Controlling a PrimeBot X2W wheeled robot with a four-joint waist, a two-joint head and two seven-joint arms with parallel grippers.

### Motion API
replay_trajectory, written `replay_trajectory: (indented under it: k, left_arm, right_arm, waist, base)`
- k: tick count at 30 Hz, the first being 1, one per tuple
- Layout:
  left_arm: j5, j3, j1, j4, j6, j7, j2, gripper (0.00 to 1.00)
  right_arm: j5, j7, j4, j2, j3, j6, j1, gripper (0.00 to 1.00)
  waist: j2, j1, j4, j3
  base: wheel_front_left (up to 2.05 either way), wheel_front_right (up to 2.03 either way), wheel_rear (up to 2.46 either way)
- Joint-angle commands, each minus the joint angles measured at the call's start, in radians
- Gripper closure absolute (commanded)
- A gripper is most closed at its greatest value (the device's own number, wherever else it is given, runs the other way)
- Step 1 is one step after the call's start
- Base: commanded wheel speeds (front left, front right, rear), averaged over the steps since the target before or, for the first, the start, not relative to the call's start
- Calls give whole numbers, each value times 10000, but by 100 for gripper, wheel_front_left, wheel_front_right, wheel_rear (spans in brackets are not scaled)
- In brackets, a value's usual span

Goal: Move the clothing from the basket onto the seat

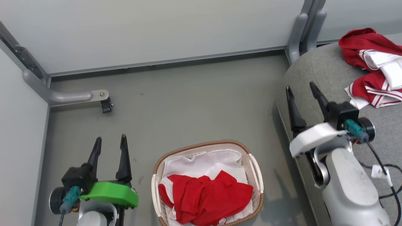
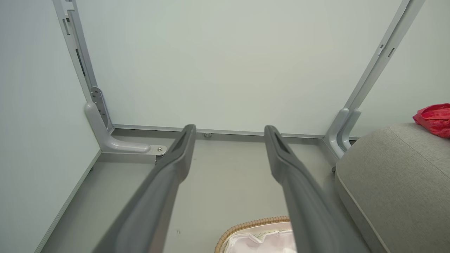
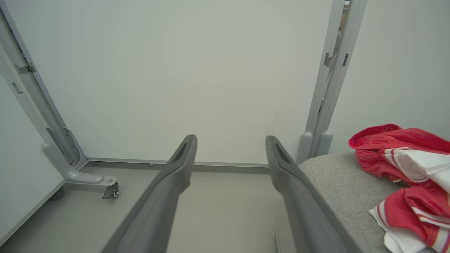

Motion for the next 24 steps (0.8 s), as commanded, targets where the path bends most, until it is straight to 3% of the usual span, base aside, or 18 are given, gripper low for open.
replay_trajectory:
  k: [1, 12, 24]
  left_arm:
    - [96, 83, 262, -32, -66, -2, -14, 0]
    - [136, 218, 1075, 21, -227, -2, -106, 0]
    - [-171, 55, 1347, -29, -98, -2, -111, 0]
  right_arm:
    - [-89, -21, -143, -3, 6, -14, 388, 0]
    - [859, -21, -997, 4, 127, -14, 2392, 0]
    - [734, -21, -1173, 7, 138, -14, 2952, 0]
  waist:
    - [0, 1, 38, -134]
    - [0, 1, 156, -736]
    - [0, 1, 115, -1080]
  base:
    - [0, 0, 0]
    - [0, 0, 0]
    - [0, 0, 0]
